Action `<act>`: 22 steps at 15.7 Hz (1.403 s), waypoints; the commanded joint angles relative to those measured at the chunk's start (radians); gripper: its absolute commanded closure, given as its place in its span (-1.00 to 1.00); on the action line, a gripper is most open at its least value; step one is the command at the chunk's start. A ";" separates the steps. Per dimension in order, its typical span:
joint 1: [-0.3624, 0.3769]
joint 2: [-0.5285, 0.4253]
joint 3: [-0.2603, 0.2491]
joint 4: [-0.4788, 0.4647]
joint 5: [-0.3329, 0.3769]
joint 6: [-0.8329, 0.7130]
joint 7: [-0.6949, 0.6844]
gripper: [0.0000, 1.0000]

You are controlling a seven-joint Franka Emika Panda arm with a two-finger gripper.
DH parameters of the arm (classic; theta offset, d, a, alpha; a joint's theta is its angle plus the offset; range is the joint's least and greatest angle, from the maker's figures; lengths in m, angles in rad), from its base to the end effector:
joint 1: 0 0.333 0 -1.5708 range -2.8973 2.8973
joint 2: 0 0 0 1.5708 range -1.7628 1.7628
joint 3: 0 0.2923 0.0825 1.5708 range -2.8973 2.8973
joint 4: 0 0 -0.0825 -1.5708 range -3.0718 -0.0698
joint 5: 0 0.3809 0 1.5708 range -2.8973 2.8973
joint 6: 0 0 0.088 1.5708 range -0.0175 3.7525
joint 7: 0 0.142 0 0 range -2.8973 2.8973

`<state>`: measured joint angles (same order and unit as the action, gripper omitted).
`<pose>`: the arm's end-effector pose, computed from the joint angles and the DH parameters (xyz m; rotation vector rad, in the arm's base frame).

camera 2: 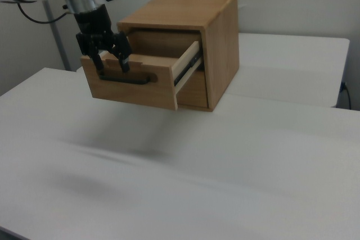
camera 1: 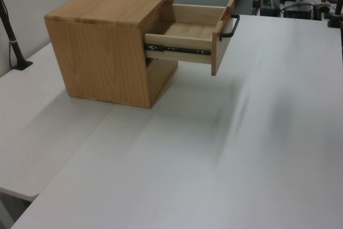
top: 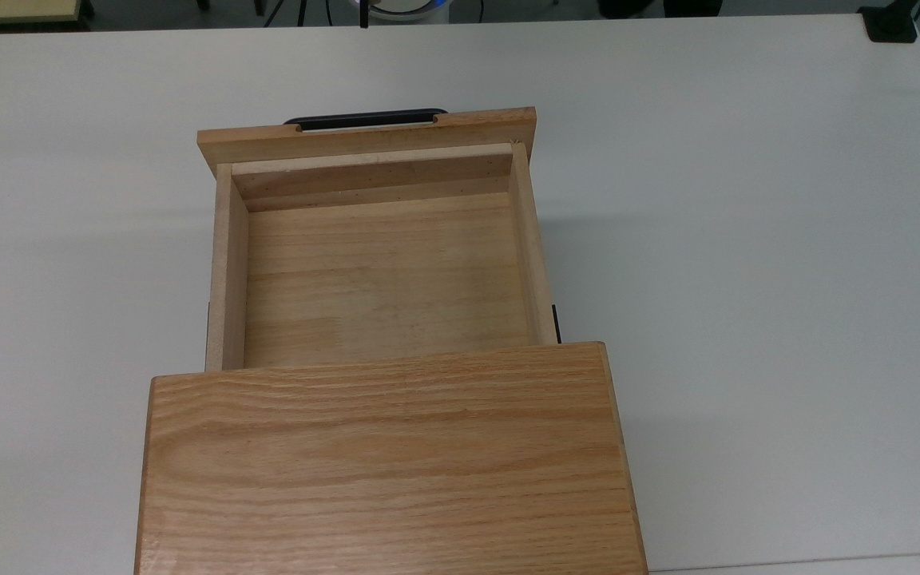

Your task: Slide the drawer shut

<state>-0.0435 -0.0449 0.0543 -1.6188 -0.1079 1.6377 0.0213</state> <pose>0.5475 -0.0082 0.5747 3.0307 -0.0101 0.0993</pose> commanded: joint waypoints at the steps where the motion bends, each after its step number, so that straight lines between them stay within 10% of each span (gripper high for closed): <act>1: 0.007 0.003 -0.002 0.019 0.025 -0.048 -0.015 -1.00; 19: 0.017 0.013 0.001 -0.010 0.030 -0.052 -0.200 -1.00; 22: 0.031 0.031 0.025 -0.033 0.045 -0.045 -0.225 -0.13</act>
<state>-0.0325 -0.0263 0.0675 -1.6364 -0.0870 1.6147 -0.1667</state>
